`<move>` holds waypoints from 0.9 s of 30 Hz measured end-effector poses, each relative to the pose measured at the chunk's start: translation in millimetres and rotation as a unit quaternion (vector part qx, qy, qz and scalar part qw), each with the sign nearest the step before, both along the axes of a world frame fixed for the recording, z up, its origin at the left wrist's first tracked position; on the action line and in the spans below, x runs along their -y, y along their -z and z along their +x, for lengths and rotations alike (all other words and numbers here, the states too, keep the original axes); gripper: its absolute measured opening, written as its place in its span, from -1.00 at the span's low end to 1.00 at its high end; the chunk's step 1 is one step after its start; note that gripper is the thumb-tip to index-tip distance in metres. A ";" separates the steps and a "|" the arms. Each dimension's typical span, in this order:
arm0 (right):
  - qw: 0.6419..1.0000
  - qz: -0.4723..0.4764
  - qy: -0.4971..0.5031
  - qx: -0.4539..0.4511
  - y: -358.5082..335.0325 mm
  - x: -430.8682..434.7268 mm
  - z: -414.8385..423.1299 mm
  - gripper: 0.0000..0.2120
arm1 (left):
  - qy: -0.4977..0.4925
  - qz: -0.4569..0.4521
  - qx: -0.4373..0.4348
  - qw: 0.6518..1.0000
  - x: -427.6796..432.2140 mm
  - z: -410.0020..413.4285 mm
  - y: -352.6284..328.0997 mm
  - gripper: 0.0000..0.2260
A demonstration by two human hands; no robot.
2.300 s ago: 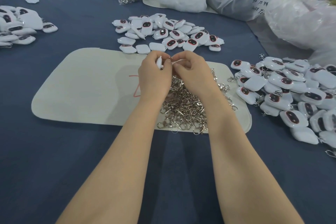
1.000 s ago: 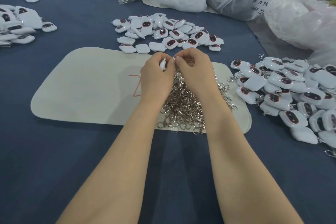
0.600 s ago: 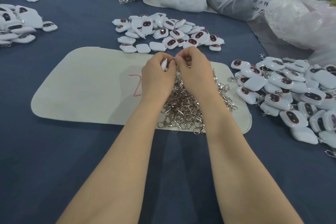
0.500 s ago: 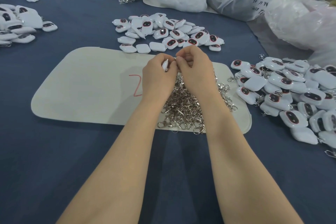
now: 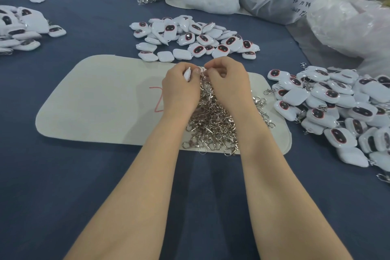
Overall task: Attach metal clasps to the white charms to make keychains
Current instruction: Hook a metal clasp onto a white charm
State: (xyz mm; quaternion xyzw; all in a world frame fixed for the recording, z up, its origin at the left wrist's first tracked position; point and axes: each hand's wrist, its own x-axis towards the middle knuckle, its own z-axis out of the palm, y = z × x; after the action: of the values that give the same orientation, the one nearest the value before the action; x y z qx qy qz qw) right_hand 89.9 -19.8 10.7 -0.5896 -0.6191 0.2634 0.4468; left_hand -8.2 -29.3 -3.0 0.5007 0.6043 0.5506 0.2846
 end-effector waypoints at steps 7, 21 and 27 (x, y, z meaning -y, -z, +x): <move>0.999 0.018 -0.031 0.016 -1.0 2.5 -1.1 -0.95 | -0.003 -0.004 0.051 0.999 0.2 -1.7 -0.9 -0.85; 0.994 0.027 -0.029 0.098 5.2 -1.2 -1.4 -0.94 | 0.020 0.022 -0.055 0.998 2.2 -0.1 2.1 -0.94; 0.999 0.011 -0.025 0.025 1.6 -1.4 -1.2 -0.97 | 0.002 0.012 -0.012 1.000 0.2 -0.3 0.2 -0.92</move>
State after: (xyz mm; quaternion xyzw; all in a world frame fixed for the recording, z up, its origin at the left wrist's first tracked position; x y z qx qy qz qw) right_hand 88.7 -18.5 9.0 -0.5752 -0.6476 0.2531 0.4310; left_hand -8.5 -29.5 -3.1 0.5120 0.6000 0.5513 0.2719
